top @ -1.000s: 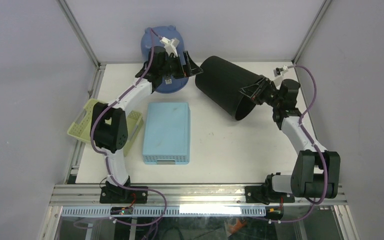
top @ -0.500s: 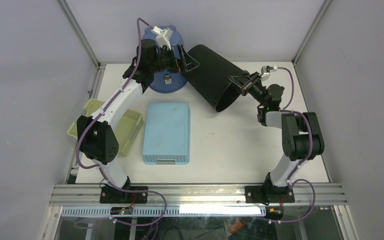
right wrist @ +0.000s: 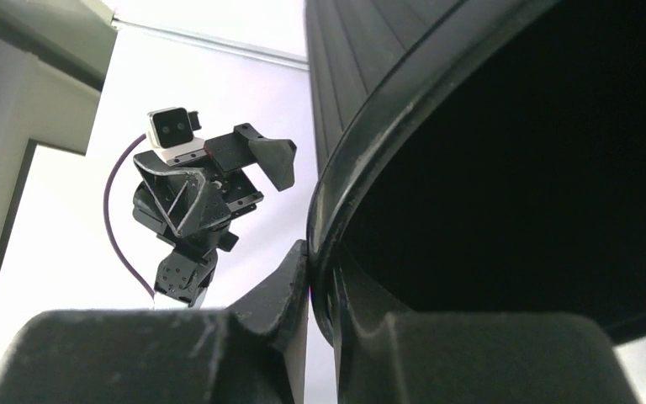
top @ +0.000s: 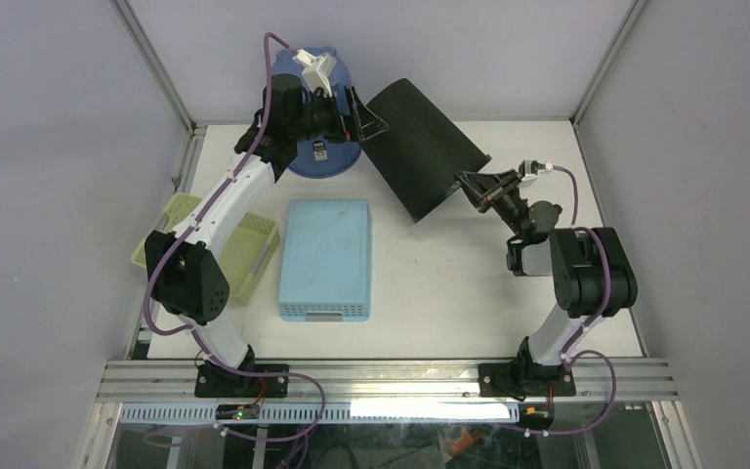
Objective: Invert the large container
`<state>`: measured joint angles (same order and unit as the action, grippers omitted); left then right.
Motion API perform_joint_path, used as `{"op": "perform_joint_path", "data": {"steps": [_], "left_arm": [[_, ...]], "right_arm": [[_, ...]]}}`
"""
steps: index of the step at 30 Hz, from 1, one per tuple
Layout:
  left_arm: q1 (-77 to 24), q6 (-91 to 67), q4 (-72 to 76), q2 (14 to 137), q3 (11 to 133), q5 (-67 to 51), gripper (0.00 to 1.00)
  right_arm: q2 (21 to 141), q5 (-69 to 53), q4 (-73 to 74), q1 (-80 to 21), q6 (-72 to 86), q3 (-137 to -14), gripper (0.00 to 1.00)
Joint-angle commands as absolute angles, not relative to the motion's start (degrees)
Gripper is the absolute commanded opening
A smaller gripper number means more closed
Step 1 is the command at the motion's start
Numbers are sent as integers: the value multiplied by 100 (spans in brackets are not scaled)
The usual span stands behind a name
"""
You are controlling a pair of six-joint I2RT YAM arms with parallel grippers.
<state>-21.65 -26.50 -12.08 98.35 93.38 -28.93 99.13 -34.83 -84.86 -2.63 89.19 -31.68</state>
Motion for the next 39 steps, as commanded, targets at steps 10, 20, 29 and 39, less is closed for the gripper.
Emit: {"op": "perform_joint_path", "data": {"steps": [10, 20, 29, 39], "left_arm": [[-2165, -2602, -1091, 9479, 9554, -3141, 99], [-2184, -2601, -1094, 9500, 9508, -3211, 99], [-2228, -2584, -1081, 9444, 9322, -3230, 99], [-2318, -2710, -1083, 9510, 9065, -3176, 99]], "right_arm": [[9302, -3094, -9404, -68, 8381, -1353, 0], [9219, -2889, -9395, 55, 8193, -715, 6], [9551, -2735, -9396, 216, 8074, -405, 37], [9349, -2744, -9170, 337, 8080, -412, 59]]}}
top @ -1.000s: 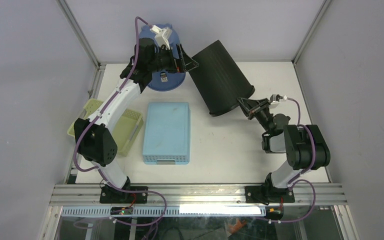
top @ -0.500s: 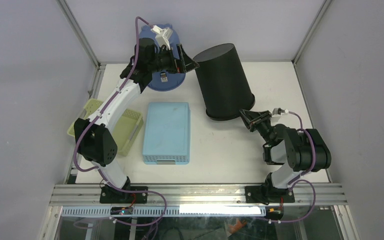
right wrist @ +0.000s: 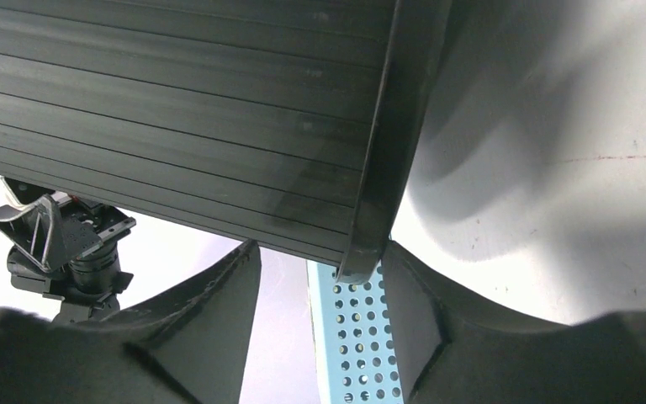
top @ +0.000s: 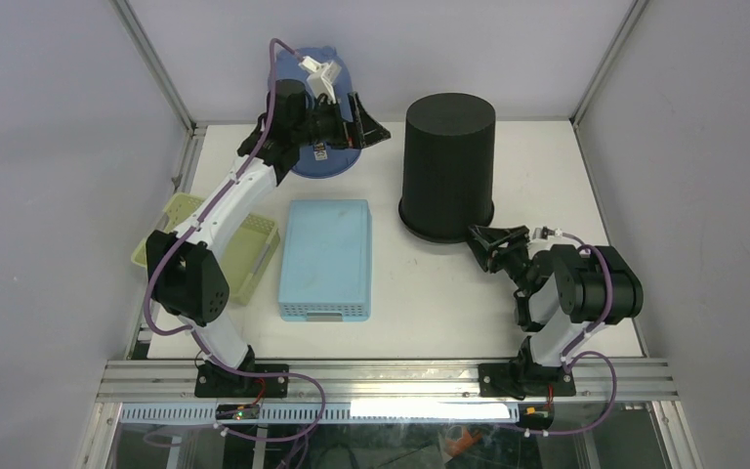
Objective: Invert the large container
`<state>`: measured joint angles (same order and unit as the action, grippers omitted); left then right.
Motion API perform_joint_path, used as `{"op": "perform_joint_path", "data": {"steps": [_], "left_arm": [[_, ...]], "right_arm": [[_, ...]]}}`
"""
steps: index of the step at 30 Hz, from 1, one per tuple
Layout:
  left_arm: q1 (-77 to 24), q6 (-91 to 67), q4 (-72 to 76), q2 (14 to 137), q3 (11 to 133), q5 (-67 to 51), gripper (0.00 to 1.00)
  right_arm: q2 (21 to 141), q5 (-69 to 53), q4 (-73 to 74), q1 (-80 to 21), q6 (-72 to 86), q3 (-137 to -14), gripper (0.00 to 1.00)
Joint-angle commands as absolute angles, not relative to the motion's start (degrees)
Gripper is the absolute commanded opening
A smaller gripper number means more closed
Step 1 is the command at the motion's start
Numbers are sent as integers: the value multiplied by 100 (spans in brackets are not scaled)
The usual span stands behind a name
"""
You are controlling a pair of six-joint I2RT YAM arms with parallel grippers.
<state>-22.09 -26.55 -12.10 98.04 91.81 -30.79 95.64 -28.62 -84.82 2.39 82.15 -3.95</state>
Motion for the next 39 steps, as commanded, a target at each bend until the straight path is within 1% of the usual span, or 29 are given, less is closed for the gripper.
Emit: {"op": "perform_joint_path", "data": {"steps": [1, 3, 6, 8, 12, 13, 16, 21, 27, 30, 34, 37, 39], "left_arm": [[-2328, -2734, -1089, 9530, 9025, -3158, 99], [-2361, -2746, -1106, 9565, 8949, -3159, 99], [-2426, -2768, -1135, 9625, 8893, -3155, 99], [-2463, -2769, -1141, 9660, 8870, -3123, 99], [-2533, -2799, -1153, 9756, 8860, -3111, 99], [-2553, -2803, -1154, 9775, 8860, -3107, 99], [-2637, -2804, -1152, 9827, 8884, -3094, 99], [-2742, -2804, -1152, 9785, 8756, -3067, 99], [-2870, -2657, -1273, 9507, 8163, -2572, 99], [-3009, -2584, -1276, 9585, 8067, -2387, 99], [-3330, -2577, -1182, 10076, 8575, -2322, 99], [-3651, -2576, -1171, 10695, 9370, -2202, 99], [-3814, -2643, -1169, 11348, 10049, -2151, 99]], "right_arm": [[9272, -2738, -9009, 354, 8039, -394, 60], [9004, -2696, -8515, 373, 7938, -354, 63], [8309, -2563, -7195, 390, 7630, -398, 67], [7553, -2501, -5616, 395, 7460, -610, 68], [6016, -1672, -2115, 378, 6302, -1450, 82], [5819, -1453, -1473, 378, 6103, -1670, 84], [5610, -1072, -274, 381, 5679, -2179, 87], [5455, -685, 916, 385, 5282, -2695, 89], [4551, -88, 2292, 384, 4611, -3085, 89], [4068, 218, 3001, 386, 4376, -3367, 89], [3580, 479, 3620, 383, 4059, -3803, 89], [3397, 486, 3954, 378, 3879, -4233, 89], [3339, 443, 4076, 385, 3780, -4465, 89]]}}
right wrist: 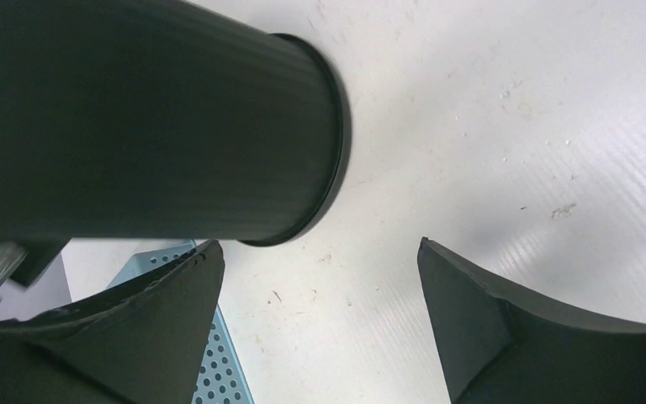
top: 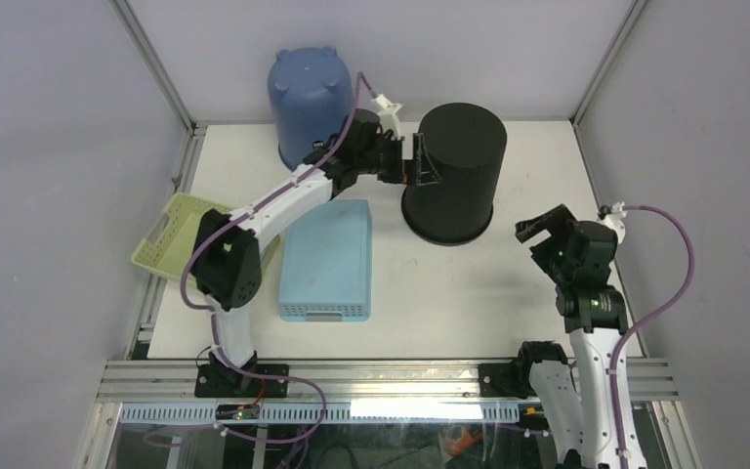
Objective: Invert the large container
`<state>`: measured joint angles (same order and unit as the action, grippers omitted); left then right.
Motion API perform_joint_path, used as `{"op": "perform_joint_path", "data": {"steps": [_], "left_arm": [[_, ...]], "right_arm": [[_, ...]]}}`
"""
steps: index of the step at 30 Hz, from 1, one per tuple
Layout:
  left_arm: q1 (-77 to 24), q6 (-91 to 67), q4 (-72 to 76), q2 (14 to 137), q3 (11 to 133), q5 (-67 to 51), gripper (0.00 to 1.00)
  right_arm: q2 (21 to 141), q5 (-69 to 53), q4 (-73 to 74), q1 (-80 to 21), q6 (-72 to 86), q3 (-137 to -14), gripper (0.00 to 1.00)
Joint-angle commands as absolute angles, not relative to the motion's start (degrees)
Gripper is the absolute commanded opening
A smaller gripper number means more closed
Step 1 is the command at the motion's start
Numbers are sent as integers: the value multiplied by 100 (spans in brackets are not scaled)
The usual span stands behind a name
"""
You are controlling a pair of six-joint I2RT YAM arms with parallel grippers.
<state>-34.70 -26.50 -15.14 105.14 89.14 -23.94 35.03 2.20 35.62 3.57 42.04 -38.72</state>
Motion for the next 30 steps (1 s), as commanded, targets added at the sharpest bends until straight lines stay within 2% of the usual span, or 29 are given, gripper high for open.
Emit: {"op": "perform_joint_path", "data": {"steps": [1, 8, 10, 12, 15, 18, 21, 25, 27, 30], "left_arm": [[-3916, -2672, -1161, 11645, 10390, -2087, 99], [-4345, -3162, -1148, 13756, 13545, -2384, 99], [-4517, -3217, -1106, 14125, 14105, -2567, 99], [-4614, -3326, -898, 14258, 14156, -3031, 99], [-4555, -3316, -811, 14039, 13626, -3672, 99], [-4463, -2829, -857, 13066, 12462, -3711, 99], [-4368, -2221, -1256, 11848, 11454, -3220, 99], [-4105, -1739, -2024, 10154, 10124, -2151, 99], [-3828, -1836, -2480, 9482, 9397, -1617, 99], [-3201, -2141, -3088, 8579, 8435, -991, 99]], "right_arm": [[3325, 401, 4116, 381, 3716, -4577, 89], [3396, 307, 4590, 378, 3325, -5259, 89], [3406, 345, 4700, 378, 3241, -5374, 89], [3398, 446, 4778, 383, 3217, -5447, 89], [3363, 519, 4774, 382, 3151, -5471, 89], [3288, 226, 4452, 378, 2986, -5295, 89], [3378, -399, 4135, 378, 3008, -5100, 88], [4070, -1506, 3824, 249, 3144, -4940, 87], [4266, -1345, 3456, -330, 3374, -4751, 87], [4734, -352, 2959, -1839, 3668, -4699, 88]]}}
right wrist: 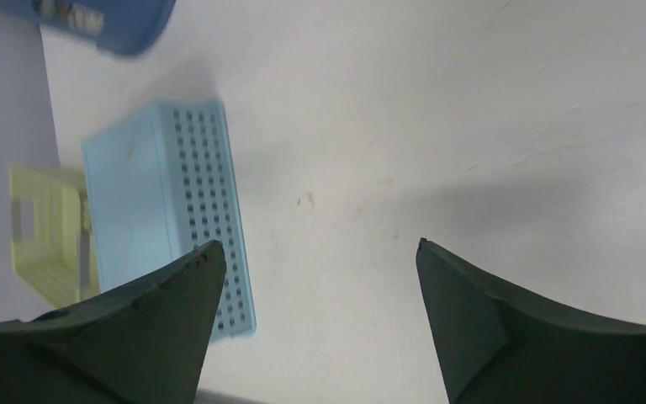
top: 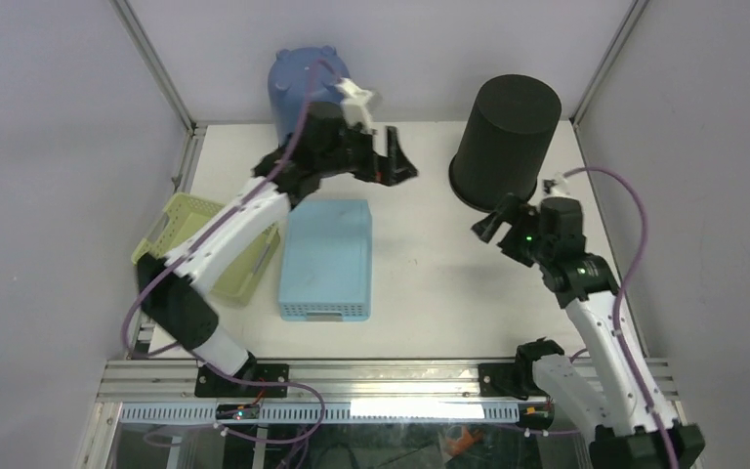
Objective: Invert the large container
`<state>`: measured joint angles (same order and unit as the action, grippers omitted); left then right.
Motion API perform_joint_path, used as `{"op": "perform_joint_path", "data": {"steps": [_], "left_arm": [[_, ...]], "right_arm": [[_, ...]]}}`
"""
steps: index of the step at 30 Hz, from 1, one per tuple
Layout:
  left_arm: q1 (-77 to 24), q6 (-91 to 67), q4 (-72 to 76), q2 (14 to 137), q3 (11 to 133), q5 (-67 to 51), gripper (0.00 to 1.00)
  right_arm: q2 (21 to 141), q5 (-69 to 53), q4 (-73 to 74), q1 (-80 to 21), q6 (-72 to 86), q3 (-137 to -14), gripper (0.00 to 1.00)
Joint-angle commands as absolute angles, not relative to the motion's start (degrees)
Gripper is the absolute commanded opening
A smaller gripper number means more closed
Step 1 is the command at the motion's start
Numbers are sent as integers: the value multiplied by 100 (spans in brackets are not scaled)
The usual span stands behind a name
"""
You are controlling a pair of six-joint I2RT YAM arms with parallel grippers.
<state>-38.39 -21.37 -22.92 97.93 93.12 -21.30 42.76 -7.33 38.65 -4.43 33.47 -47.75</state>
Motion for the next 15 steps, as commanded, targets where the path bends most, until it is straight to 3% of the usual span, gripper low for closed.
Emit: {"op": "perform_joint_path", "data": {"steps": [1, 4, 7, 15], "left_arm": [[-2998, -2230, -3344, 8343, 8190, -705, 99], [-2625, -2389, -3795, 7772, 7621, -112, 99], [-2425, -2670, -4157, 7621, 7131, 363, 99], [-2312, -3522, -4242, 7113, 6181, 1072, 99]], "right_arm": [[4982, 97, 2877, -2471, 3726, -4810, 88], [5863, 653, 2727, -3379, 3813, -5183, 89], [6408, 733, 2594, -3649, 3883, -5518, 89], [6233, 1361, 2824, -3648, 3569, -5764, 93]]}}
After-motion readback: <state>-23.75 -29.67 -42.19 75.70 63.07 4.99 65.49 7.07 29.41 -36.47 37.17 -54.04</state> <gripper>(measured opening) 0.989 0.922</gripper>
